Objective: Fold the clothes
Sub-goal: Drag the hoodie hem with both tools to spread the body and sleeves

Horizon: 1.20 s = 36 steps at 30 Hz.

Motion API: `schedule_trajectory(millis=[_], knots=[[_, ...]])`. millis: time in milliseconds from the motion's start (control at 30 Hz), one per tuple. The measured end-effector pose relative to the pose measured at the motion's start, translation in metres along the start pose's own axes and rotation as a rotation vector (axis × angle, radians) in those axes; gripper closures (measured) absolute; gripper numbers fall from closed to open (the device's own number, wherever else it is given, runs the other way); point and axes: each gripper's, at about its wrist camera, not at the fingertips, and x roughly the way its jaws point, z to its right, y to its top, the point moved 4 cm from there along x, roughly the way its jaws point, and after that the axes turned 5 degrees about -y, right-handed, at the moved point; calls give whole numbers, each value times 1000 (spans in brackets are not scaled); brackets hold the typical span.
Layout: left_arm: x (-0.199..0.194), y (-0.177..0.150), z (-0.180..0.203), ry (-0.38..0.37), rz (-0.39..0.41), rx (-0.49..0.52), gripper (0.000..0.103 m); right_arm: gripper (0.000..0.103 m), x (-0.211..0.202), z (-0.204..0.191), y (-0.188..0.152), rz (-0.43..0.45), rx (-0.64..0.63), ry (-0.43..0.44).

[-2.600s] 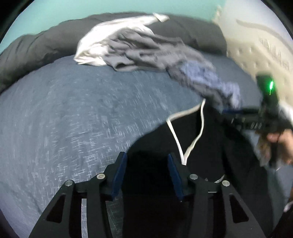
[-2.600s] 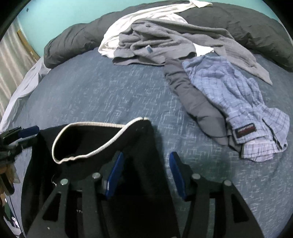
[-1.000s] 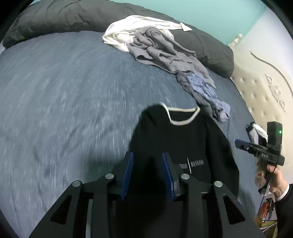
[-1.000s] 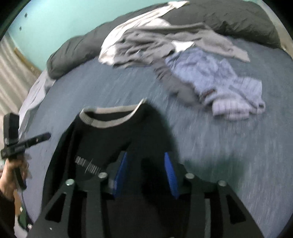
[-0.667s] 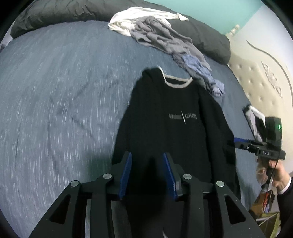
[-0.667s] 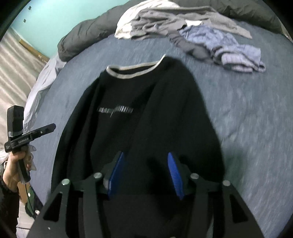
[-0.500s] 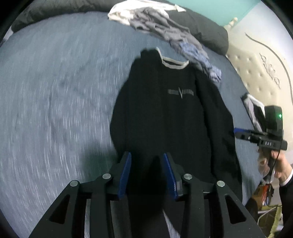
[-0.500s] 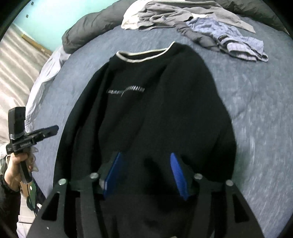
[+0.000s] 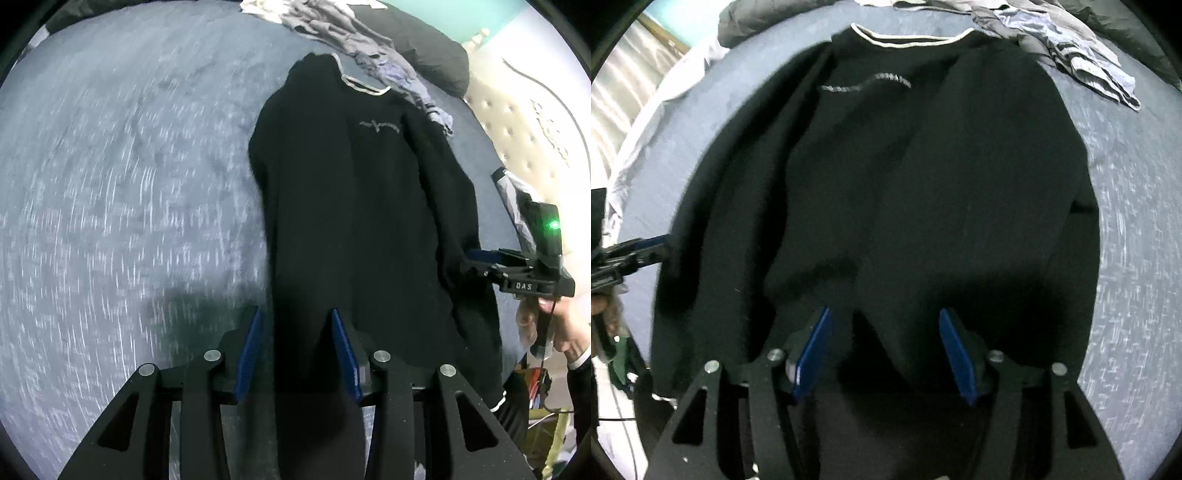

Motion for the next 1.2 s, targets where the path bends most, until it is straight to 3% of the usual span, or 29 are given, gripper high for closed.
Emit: schedule_trajectory(millis=[200,300,333,400,533,767,1200], knots=[[3,-14,-4,-5,-22,3,60,90,8,12,-5,9,14,-28],[4,-18,1,-11,-32,40,63,99,-3,19,-3,43,27,-8],[4,-18,4,-10,-32,51,74,100,-8,21,-2,58,25,-5],[4,-19,7,-11,-31,62,85,100,-20,27,1,89,24,-1],[-2,-18,11,-21,-16,68,96,101,-41,45,2,129,42,-5],[-36,-9,0,26,47,78,99,101,-95,94,4,211,110,-52],[-112,53,-93,228,207,-52,100,101,-160,210,7,307,274,-188]])
